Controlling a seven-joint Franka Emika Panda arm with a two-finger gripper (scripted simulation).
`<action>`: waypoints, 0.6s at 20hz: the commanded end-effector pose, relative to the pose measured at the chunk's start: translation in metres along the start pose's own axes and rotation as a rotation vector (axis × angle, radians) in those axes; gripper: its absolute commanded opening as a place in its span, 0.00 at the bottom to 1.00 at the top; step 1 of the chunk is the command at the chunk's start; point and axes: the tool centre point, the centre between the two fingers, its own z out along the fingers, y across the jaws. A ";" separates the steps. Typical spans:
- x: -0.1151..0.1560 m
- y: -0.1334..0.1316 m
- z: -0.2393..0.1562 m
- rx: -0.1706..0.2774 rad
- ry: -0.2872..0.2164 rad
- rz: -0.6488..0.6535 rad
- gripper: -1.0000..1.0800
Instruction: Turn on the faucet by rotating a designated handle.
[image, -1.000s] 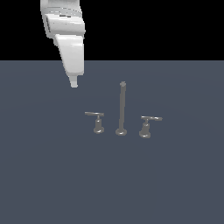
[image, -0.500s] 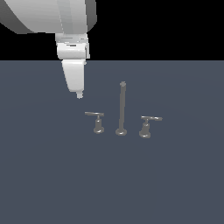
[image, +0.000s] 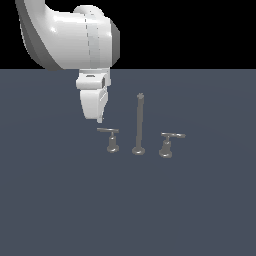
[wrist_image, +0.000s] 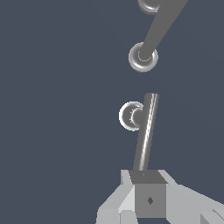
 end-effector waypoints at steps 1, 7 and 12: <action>0.004 -0.009 0.012 -0.002 0.001 0.049 0.00; 0.013 -0.025 0.032 -0.005 0.001 0.135 0.00; 0.017 -0.031 0.040 -0.007 -0.001 0.169 0.00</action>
